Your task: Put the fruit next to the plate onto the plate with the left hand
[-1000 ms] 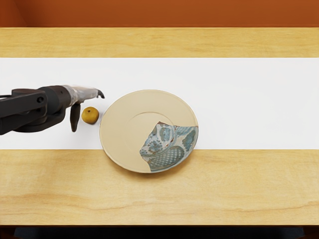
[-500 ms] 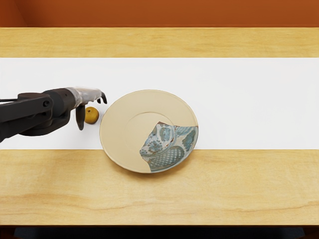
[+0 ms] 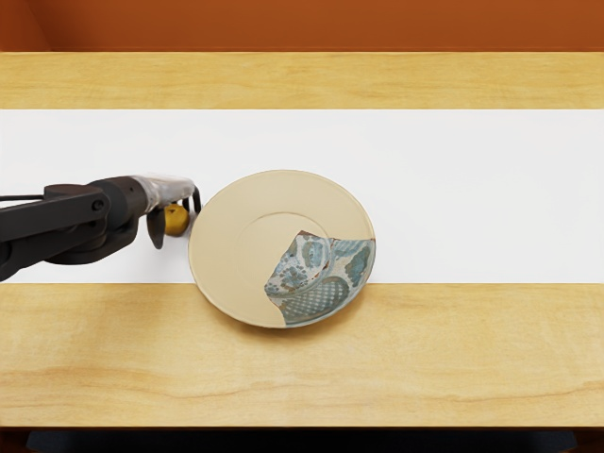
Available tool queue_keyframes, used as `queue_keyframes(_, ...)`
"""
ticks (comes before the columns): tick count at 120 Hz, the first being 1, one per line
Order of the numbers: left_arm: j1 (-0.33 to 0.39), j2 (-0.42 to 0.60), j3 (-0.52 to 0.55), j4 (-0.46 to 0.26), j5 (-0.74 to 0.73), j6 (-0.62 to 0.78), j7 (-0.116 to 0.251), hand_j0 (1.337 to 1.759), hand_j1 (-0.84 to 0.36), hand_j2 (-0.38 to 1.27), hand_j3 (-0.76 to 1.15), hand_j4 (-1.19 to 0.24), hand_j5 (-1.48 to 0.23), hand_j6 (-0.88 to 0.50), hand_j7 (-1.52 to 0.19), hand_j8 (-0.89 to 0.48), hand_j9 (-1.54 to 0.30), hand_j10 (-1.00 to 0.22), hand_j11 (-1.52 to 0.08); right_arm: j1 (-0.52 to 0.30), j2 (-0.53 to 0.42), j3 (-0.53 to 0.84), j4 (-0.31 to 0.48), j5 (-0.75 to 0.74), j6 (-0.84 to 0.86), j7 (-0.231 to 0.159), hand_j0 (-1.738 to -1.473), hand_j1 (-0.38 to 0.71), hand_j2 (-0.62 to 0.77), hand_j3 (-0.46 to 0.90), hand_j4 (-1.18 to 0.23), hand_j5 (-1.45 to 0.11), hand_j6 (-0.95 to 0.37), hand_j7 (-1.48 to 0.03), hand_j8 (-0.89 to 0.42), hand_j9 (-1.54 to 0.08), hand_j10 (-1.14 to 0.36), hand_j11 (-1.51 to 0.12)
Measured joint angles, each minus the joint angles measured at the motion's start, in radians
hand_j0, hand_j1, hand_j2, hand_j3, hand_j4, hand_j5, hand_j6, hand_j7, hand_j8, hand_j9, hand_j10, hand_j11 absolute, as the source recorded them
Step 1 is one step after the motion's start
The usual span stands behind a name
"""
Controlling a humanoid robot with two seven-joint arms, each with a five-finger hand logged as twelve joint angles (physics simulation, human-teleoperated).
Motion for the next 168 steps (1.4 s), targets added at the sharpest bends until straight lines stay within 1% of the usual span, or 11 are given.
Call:
queue_keyframes(22,-0.002,0.0,0.004,0.001,-0.001,-0.007,0.003,1.658,-0.25,0.12,0.0,-0.52,-0.65,-0.51,-0.65,-0.49,-0.66,-0.51,-0.66,0.0,0.0,0.0,0.0,0.0,0.0,0.0,-1.658,-0.31,-0.01,0.0,-0.03,-0.04,-0.03,-0.04,-0.03,-0.04,-0.03,-0.04)
queue_keyframes(33,-0.002,0.0,0.01,0.0,0.001,-0.007,0.006,1.657,-0.27,0.18,0.0,-0.57,-0.68,-0.5,-0.7,-0.48,-0.71,-0.55,-0.71,0.0,0.0,0.0,0.0,0.0,0.0,0.0,-1.658,-0.31,-0.01,0.0,-0.03,-0.04,-0.03,-0.04,-0.03,-0.04,-0.03,-0.04)
queue_keyframes(43,-0.004,-0.001,0.017,-0.001,0.003,-0.006,0.008,1.655,-0.27,0.17,0.0,-0.6,-0.7,-0.48,-0.74,-0.46,-0.75,-0.57,-0.75,0.0,0.0,0.0,0.0,0.0,0.0,0.0,-1.658,-0.31,-0.01,0.0,-0.03,-0.04,-0.03,-0.04,-0.03,-0.04,-0.03,-0.04)
queue_keyframes(59,-0.001,-0.002,0.028,0.0,0.007,-0.007,0.017,1.648,-0.27,0.11,0.0,-0.63,-0.73,-0.46,-0.79,-0.41,-0.81,-0.58,-0.81,0.0,0.0,0.0,0.0,0.0,0.0,0.0,-1.658,-0.31,-0.01,0.0,-0.03,-0.04,-0.03,-0.04,-0.03,-0.04,-0.03,-0.04)
queue_keyframes(60,-0.001,-0.002,0.029,0.0,0.007,-0.006,0.017,1.648,-0.27,0.13,0.0,-0.63,-0.72,-0.46,-0.78,-0.4,-0.81,-0.58,-0.81,0.0,0.0,0.0,0.0,0.0,0.0,0.0,-1.658,-0.31,-0.01,0.0,-0.03,-0.04,-0.03,-0.04,-0.03,-0.04,-0.03,-0.04)
queue_keyframes(61,-0.001,-0.002,0.029,0.0,0.008,-0.006,0.018,1.648,-0.27,0.08,0.0,-0.64,-0.72,-0.46,-0.79,-0.4,-0.81,-0.58,-0.81,0.0,0.0,0.0,0.0,0.0,0.0,0.0,-1.658,-0.31,-0.01,0.0,-0.03,-0.04,-0.03,-0.04,-0.03,-0.04,-0.03,-0.04)
queue_keyframes(89,-0.02,0.01,0.034,-0.019,-0.009,-0.016,0.044,1.652,-0.27,0.34,0.0,-0.67,-0.84,-0.54,-0.86,-0.49,-0.87,-0.65,-0.87,0.0,0.0,0.0,0.0,0.0,0.0,0.0,-1.658,-0.31,-0.01,0.0,-0.03,-0.04,-0.03,-0.04,-0.03,-0.04,-0.03,-0.04)
queue_keyframes(105,-0.064,0.018,0.023,-0.025,-0.03,-0.041,0.049,1.654,-0.29,0.46,0.0,-0.68,-0.89,-0.56,-0.89,-0.51,-0.9,-0.67,-0.9,0.0,0.0,0.0,0.0,0.0,0.0,0.0,-1.658,-0.31,-0.01,0.0,-0.03,-0.04,-0.03,-0.04,-0.03,-0.04,-0.03,-0.04)
queue_keyframes(133,-0.199,0.025,0.01,-0.029,-0.138,-0.087,0.051,1.654,-0.27,0.44,0.0,-0.68,-0.92,-0.56,-0.9,-0.53,-0.92,-0.68,-0.92,0.002,0.0,0.0,0.0,0.0,0.0,0.0,-1.658,-0.31,-0.01,0.0,-0.03,-0.04,-0.03,-0.04,-0.03,-0.04,-0.03,-0.04)
queue_keyframes(147,-0.227,0.005,0.008,-0.031,-0.182,-0.095,0.051,1.654,-0.25,0.41,0.0,-0.69,-0.93,-0.57,-0.91,-0.54,-0.93,-0.69,-0.93,0.003,0.0,0.0,0.0,0.0,0.0,0.0,-1.658,-0.31,-0.01,0.0,-0.03,-0.04,-0.03,-0.04,-0.03,-0.04,-0.03,-0.04)
queue_keyframes(168,-0.249,-0.074,0.005,-0.032,-0.246,-0.097,0.051,1.655,-0.26,0.42,0.0,-0.68,-0.94,-0.56,-0.92,-0.52,-0.93,-0.69,-0.93,0.003,0.0,0.0,0.0,0.0,0.0,0.0,-1.658,-0.31,-0.01,0.0,-0.03,-0.04,-0.03,-0.04,-0.03,-0.04,-0.03,-0.04)
